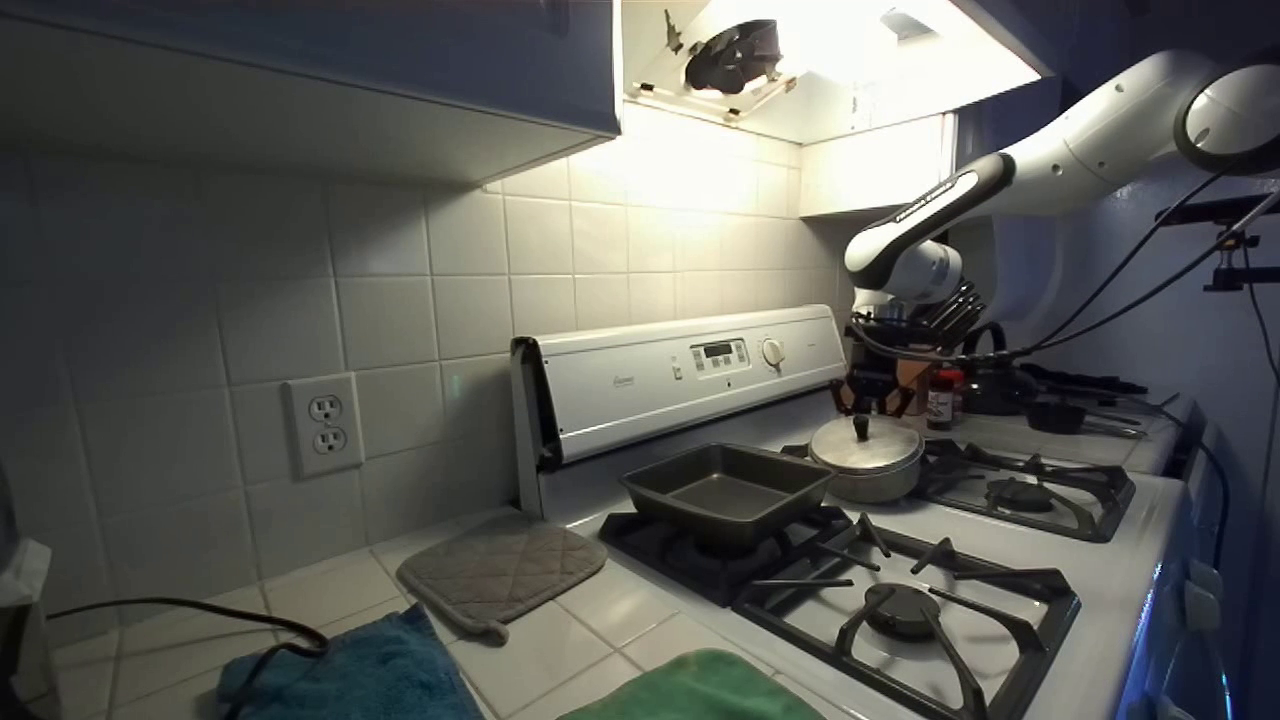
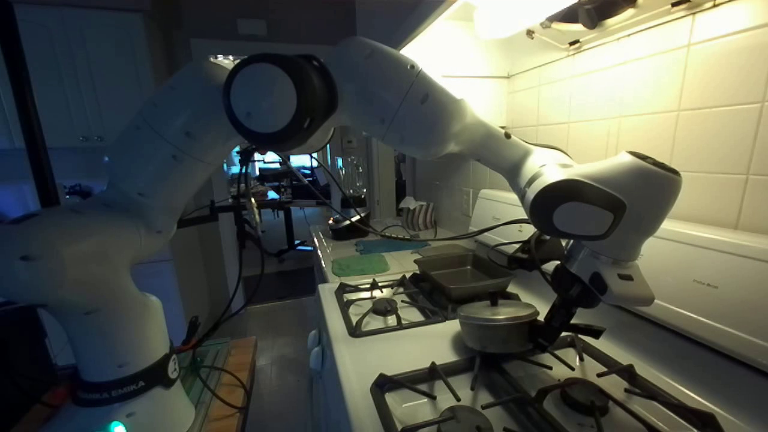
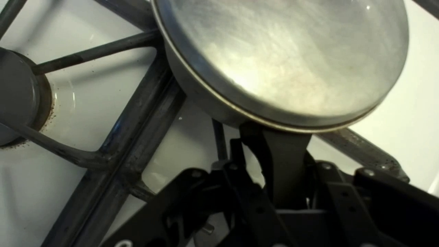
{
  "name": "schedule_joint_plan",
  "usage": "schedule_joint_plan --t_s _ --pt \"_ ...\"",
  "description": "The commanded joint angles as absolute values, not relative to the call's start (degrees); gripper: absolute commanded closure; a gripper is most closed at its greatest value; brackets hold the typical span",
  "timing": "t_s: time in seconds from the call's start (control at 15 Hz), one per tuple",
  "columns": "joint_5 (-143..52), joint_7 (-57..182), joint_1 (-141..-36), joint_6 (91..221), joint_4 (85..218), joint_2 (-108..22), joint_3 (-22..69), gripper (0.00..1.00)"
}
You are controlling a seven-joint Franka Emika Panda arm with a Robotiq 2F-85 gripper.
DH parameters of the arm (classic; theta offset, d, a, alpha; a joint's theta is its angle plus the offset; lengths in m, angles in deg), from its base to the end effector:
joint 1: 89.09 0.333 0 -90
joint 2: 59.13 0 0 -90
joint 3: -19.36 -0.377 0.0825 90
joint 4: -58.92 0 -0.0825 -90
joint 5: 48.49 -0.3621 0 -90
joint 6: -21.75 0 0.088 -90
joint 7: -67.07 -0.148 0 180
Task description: Move the baking pan backwards
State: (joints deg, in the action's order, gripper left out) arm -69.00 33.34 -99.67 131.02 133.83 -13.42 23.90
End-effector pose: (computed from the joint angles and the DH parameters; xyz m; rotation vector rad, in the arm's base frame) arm 0.7290 -0.1423 0.2664 -2.5461 1.3685 0.3403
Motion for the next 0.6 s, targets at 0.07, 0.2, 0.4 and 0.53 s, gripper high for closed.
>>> schedule_joint_plan --t_s 0.07,0.2,0.4,0.53 --pt "-68.95 33.56 -99.14 129.23 135.24 -14.34 24.58 0.51" --pt "-69.00 33.48 -99.13 128.83 135.19 -14.34 24.62 0.38" --pt "-69.02 33.40 -99.11 127.96 135.09 -14.28 24.65 0.35" --pt "-68.97 33.24 -99.13 127.04 134.81 -14.14 24.69 0.37"
